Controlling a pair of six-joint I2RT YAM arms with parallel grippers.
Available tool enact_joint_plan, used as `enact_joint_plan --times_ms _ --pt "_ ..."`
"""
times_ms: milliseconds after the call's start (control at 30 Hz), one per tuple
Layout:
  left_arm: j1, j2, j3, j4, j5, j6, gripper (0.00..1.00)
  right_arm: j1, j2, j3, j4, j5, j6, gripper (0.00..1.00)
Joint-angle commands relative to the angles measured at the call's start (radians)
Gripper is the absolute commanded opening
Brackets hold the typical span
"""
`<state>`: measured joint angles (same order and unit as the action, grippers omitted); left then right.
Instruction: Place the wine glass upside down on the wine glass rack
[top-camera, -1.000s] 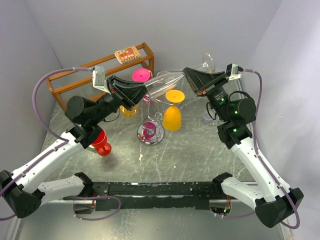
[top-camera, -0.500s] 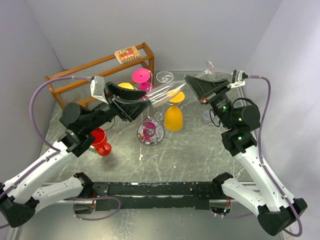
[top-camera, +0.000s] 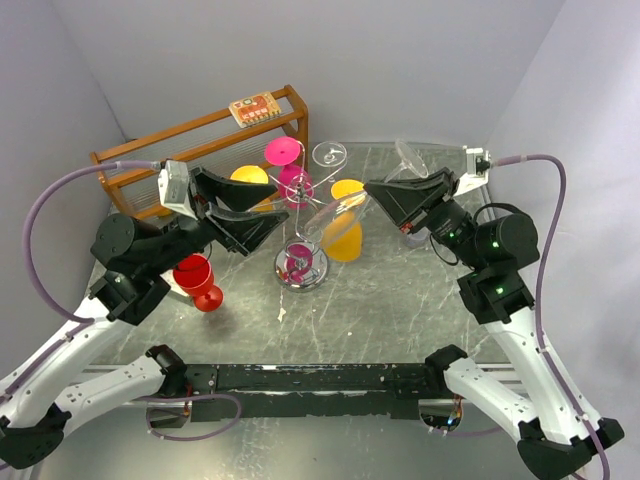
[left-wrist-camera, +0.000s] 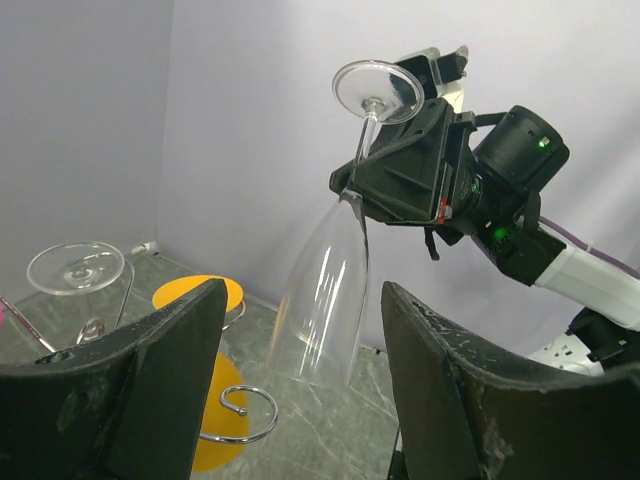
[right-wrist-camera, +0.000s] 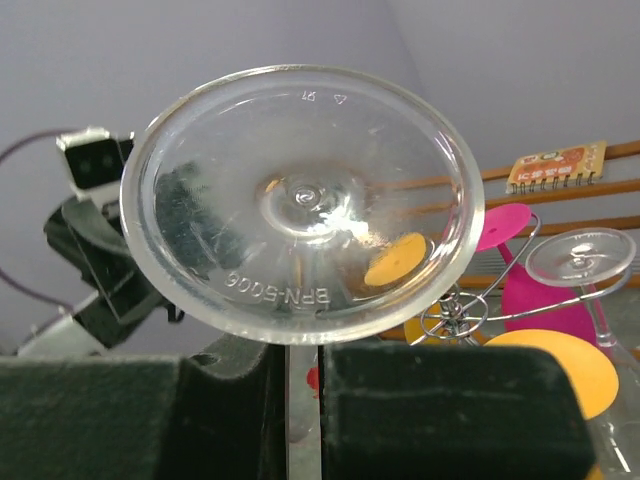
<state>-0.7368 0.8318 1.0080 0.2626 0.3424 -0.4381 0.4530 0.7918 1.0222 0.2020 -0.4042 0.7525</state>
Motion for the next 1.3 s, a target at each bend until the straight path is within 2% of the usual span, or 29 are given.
enact_joint_plan --times_ms 0,167,567,1000,1267 --pt "-0.007 0.013 0.056 -0.011 0.081 0.002 0.74 0.001 -0.014 0.065 -0.070 -0.149 -0.189 0.00" --pt "-0.007 0.038 0.080 -0.005 0.138 -0.014 0.75 0.001 -0.012 0.091 -0.121 -0.255 -0.293 0.00" --pt "-0.006 0.082 0.083 0.002 0.111 -0.063 0.77 0.001 0.040 0.146 -0.325 -0.381 -0.484 0.00" --pt "-0.007 0.087 0.061 -0.040 -0.030 -0.040 0.77 0.003 0.104 0.138 -0.443 -0.467 -0.564 0.00" --pt "-0.007 0.068 0.063 -0.105 -0.153 -0.009 0.77 0.025 0.144 0.098 -0.518 -0.376 -0.635 0.00"
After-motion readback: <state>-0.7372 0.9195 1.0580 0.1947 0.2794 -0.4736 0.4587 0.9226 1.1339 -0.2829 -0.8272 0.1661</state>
